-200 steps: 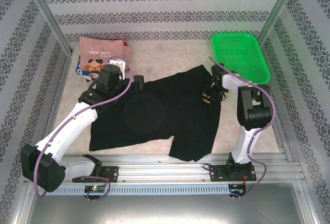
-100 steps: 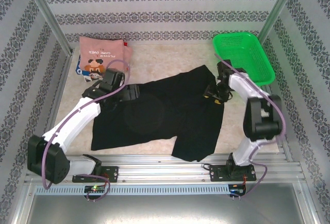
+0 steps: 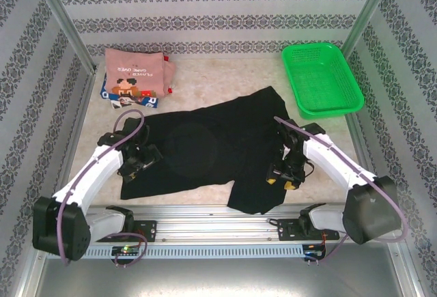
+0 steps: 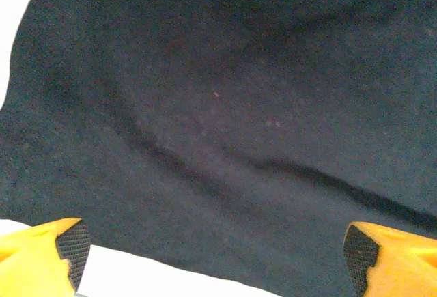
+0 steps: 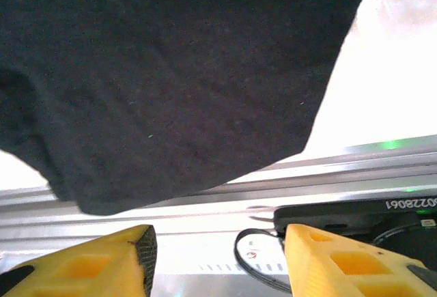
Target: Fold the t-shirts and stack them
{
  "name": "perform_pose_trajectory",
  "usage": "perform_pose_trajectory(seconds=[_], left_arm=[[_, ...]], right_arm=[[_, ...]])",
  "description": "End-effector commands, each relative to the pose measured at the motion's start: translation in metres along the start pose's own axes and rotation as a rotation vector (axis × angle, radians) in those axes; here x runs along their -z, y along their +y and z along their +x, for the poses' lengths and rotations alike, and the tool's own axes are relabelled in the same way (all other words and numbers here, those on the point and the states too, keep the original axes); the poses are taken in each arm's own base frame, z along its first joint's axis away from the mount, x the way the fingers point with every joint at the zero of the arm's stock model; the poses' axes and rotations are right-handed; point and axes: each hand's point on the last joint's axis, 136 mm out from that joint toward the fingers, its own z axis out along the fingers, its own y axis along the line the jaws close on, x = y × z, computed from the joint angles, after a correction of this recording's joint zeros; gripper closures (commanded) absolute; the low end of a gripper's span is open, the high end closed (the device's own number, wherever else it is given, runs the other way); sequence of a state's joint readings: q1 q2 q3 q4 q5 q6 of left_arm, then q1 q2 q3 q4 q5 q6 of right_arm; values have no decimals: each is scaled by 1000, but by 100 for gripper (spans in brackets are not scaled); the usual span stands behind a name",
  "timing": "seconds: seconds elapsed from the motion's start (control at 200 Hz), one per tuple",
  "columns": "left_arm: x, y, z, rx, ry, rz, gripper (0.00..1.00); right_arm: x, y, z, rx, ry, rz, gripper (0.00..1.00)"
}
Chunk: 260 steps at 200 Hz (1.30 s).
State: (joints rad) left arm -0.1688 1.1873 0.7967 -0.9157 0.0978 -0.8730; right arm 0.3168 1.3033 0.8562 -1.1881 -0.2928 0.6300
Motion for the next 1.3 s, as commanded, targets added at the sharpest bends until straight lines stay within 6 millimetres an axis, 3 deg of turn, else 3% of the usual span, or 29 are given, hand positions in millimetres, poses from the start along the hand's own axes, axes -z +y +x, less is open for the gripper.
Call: perform_pose_trajectory(seconds=[0.0, 0.155, 0.28, 0.48, 0.679, 0.799, 0.934, 1.104, 1.189, 1.294], left_arm=[[-15, -2, -16, 44, -10, 7, 5], [-40, -5, -27, 79, 3, 31, 6], [-62, 4, -30, 118, 28, 16, 6], [-87, 3, -56, 148, 18, 19, 7], [-100, -8, -93, 134, -9, 28, 6], [-99, -27, -106, 120, -11, 95, 7], [-72, -45, -101, 115, -32, 209, 6], [-11, -62, -91, 116, -73, 372, 1], [13, -58, -80, 115, -80, 395, 0], [25, -36, -58, 130, -73, 349, 0]], right_arm=[[-14, 2, -26, -34, -49, 31, 49], [-28, 19, -62, -44, -87, 29, 49], [-44, 25, -81, -70, -76, 38, 49], [-60, 38, -121, -88, -94, 49, 48], [-47, 63, -164, -49, -129, 40, 47], [-40, 72, -180, -14, -131, 35, 46], [-21, 72, -167, 32, -142, 29, 42], [26, 73, -121, 87, -196, -45, 35], [37, 63, -86, 76, -179, -61, 34], [31, 39, -45, 26, -116, -44, 34]])
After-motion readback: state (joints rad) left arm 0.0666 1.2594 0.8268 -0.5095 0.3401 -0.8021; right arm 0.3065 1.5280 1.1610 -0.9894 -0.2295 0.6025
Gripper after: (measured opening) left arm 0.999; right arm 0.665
